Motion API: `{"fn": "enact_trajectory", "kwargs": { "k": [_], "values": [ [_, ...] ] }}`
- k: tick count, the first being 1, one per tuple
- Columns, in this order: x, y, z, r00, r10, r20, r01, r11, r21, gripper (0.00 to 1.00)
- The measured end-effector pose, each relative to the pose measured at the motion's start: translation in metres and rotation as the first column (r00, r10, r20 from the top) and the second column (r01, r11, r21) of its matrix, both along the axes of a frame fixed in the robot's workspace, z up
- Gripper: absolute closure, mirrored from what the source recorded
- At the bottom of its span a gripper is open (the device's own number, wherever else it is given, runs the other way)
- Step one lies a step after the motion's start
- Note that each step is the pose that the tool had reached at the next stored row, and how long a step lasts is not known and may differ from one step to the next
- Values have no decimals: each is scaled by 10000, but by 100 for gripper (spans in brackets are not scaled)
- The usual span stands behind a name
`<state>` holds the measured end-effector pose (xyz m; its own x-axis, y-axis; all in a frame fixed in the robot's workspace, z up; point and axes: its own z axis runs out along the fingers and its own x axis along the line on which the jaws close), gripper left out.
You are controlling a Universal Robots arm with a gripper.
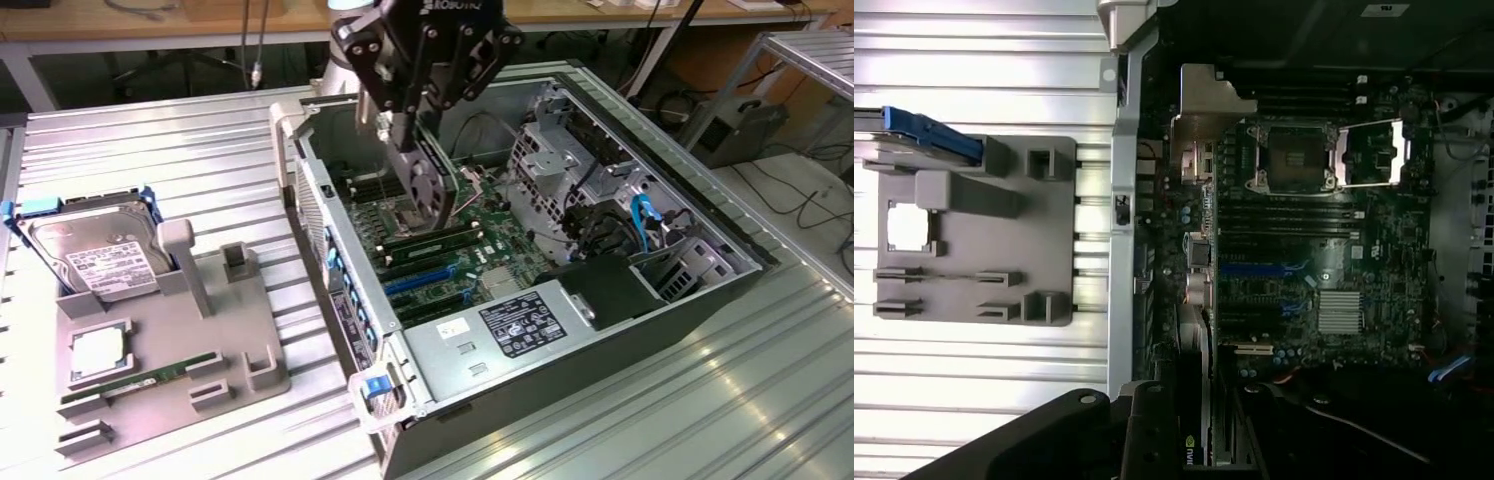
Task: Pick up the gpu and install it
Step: 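Pick up the gpu and move the gpu toward the slot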
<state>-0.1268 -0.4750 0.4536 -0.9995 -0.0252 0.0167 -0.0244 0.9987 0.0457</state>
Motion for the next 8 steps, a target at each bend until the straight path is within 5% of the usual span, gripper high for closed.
{"fn": "enact_trajectory", "kwargs": {
  "k": [8],
  "values": [
    [388,150,-156,10000,-1,-8,1,10000,1,74]
  ]
}}
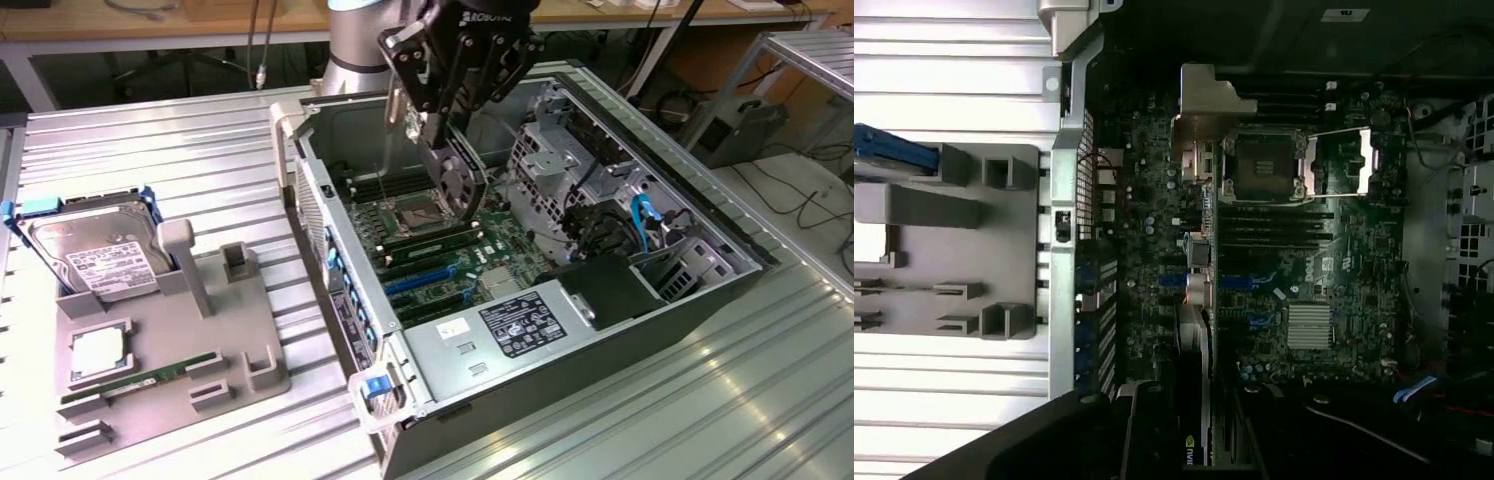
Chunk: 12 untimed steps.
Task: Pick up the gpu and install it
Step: 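Pick up the gpu and move the gpu toward the slot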
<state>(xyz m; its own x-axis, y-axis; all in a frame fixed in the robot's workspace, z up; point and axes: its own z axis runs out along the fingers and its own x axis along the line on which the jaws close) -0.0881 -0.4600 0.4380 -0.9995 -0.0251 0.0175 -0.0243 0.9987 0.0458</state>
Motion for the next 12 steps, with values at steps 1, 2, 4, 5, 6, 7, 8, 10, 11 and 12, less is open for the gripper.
{"fn": "enact_trajectory", "kwargs": {
  "k": [1,2,4,5,6,7,8,10,11,12],
  "values": [
    [44,23,-17,10000,1,0,-1,10000,-1,74],
    [125,67,-49,10000,3,0,-3,10000,0,74],
    [217,119,-87,10000,0,0,0,10000,0,74],
    [300,166,-120,10000,2,1,-2,10000,1,74],
    [338,187,-136,10000,2,0,-2,10000,2,74],
    [386,214,-154,10000,0,0,0,10000,0,74],
    [427,237,-170,10000,1,0,-1,10000,-2,74],
    [526,291,-210,10000,2,0,-2,10000,0,74],
    [574,315,-230,10000,1,0,-1,10000,1,74],
    [633,344,-253,10000,1,0,-1,10000,0,74]
  ]
}}
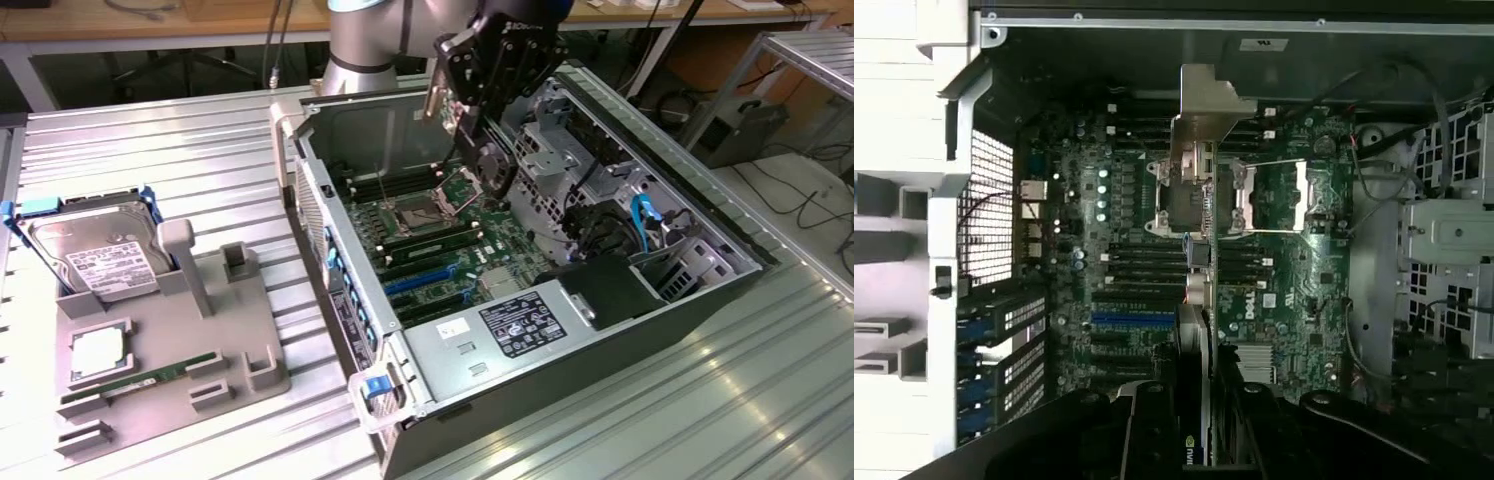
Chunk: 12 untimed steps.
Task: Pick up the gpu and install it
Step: 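Pick up the gpu and move the gpu toward the slot, then insert the gpu into the slot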
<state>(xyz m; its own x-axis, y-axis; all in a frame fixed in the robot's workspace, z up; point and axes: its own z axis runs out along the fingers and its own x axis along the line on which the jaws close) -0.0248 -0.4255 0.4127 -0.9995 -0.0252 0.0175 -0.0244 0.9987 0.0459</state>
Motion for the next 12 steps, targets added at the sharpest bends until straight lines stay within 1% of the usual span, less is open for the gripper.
{"fn": "enact_trajectory", "kwargs": {
  "k": [2,3,12],
  "values": [
    [124,70,-57,10000,-1,0,1,10000,1,74],
    [145,81,-73,10000,1,-1,-1,10000,-6,74],
    [153,81,-77,10000,0,-1,0,10000,-7,74]
  ]
}}
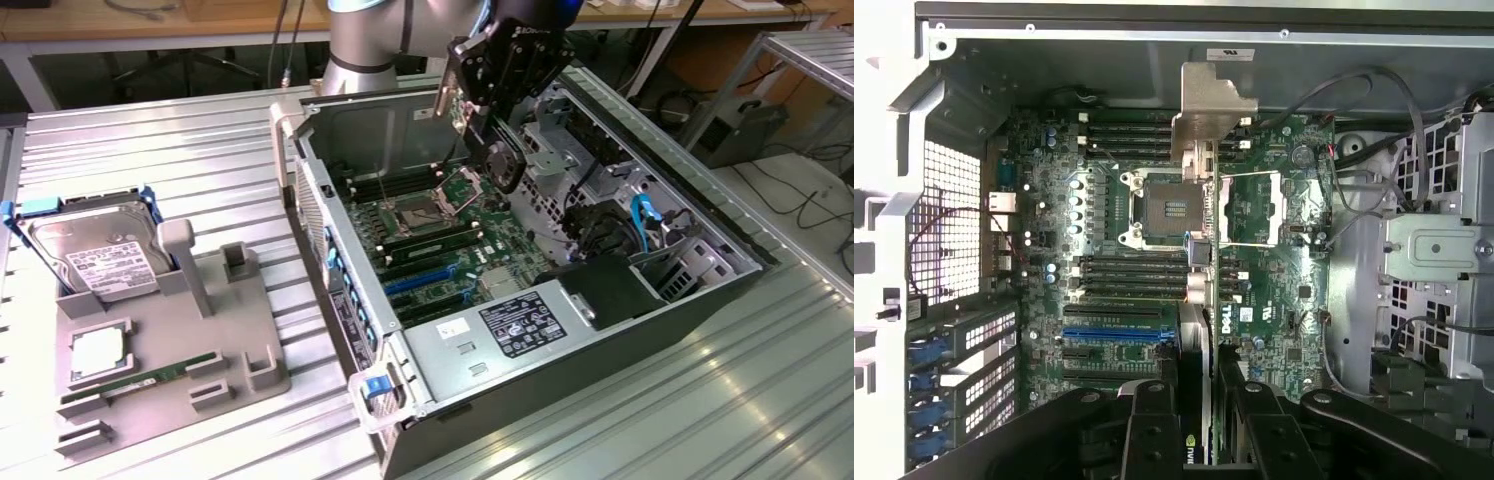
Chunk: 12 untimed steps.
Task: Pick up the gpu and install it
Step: 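Insert the gpu into the slot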
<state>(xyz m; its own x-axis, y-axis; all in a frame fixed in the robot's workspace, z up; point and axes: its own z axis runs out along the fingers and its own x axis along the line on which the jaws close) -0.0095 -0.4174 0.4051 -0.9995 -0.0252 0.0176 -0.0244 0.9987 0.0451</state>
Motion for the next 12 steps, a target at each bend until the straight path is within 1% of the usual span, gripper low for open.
{"fn": "enact_trajectory", "kwargs": {
  "k": [6,7,8,10,12],
  "values": [
    [0,0,0,10000,3,3,-3,10000,0,74],
    [0,0,0,10000,94,11,-94,10000,1,74],
    [0,0,-2,9991,432,16,-432,9991,5,74],
    [0,0,-4,9949,1008,20,-1008,9949,9,74],
    [0,0,-5,9899,1414,23,-1414,9899,12,74]
  ]
}}
